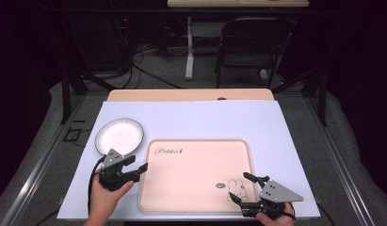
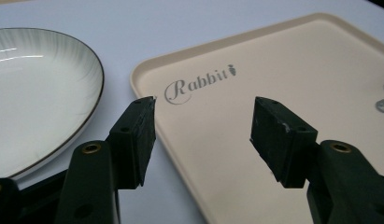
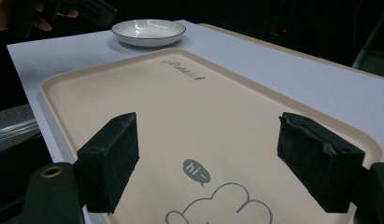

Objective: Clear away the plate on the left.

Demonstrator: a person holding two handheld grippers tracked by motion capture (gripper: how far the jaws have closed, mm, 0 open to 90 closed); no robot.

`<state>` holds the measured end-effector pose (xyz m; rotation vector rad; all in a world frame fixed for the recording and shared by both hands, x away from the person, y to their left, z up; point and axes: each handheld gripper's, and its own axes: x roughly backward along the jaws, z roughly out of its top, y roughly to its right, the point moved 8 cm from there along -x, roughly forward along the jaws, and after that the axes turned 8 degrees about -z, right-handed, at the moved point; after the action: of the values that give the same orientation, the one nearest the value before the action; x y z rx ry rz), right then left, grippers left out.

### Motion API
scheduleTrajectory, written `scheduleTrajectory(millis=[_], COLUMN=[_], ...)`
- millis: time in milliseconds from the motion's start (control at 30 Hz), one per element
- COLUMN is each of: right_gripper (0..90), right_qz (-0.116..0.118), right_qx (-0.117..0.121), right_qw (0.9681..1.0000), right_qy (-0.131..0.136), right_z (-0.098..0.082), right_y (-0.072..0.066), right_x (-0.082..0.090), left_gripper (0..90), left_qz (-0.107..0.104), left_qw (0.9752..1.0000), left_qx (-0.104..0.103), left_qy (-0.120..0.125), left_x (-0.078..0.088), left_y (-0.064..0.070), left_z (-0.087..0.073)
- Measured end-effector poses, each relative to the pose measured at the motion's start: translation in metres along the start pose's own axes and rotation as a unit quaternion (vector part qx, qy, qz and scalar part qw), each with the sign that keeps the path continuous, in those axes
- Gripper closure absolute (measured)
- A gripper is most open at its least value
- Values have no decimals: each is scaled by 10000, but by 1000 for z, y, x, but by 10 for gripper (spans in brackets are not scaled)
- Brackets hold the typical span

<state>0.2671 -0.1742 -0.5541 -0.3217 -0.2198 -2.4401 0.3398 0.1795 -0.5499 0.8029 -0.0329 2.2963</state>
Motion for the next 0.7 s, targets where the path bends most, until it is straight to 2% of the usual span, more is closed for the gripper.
scheduleTrajectory(millis=[200, 233, 333, 700], right_gripper=[202, 202, 202, 202], right_qz=[0, -7, -11, -24], right_qx=[12, 5, -2, -4], right_qw=[10000, 10000, 10000, 10000], right_qy=[8, 1, -3, 3], right_z=[0, 0, 0, 0], right_y=[0, 0, 0, 1], right_x=[0, 0, 0, 0], left_gripper=[409, 421, 433, 436], left_qz=[32, 11, 23, 162], left_qw=[9997, 9992, 9983, 9941], left_qx=[43, 152, 297, 733], left_qy=[-258, -364, -503, -784], left_x=[-3, -5, -7, -12], left_y=[-6, -9, -14, -37], left_z=[7, 9, 11, 17])
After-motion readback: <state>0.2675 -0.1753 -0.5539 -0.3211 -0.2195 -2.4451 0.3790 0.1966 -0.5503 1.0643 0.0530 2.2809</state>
